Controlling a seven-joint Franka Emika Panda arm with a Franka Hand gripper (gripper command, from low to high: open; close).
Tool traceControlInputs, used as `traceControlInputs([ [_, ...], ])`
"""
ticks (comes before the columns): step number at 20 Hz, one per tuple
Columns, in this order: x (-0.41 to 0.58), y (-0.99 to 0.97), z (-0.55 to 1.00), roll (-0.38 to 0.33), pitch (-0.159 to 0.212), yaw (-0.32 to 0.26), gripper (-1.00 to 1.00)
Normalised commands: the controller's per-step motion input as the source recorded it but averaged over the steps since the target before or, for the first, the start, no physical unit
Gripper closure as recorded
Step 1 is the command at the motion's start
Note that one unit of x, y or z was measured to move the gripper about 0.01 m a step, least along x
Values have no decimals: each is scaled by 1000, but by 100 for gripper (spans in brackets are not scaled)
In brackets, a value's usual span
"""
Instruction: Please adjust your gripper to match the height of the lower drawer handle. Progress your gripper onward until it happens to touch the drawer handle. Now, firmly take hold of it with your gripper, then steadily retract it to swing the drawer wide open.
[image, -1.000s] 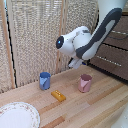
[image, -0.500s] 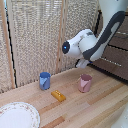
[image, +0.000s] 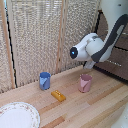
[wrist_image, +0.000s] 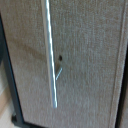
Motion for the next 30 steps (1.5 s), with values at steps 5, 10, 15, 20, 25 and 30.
traceControlInputs([
  [5, 0, -346, -333, -180, 29, 123, -100],
  [10, -155, -333, -33, -249, 11, 68, -100],
  [15, -229, -436, 25, -89, 25, 100, -100],
  [20, -34, -416, 15, 121, 3, 98, 100],
  [25, 0, -442, 98, 221, 0, 103, 100],
  [30, 3, -253, 43, 141, 21, 153, 100],
])
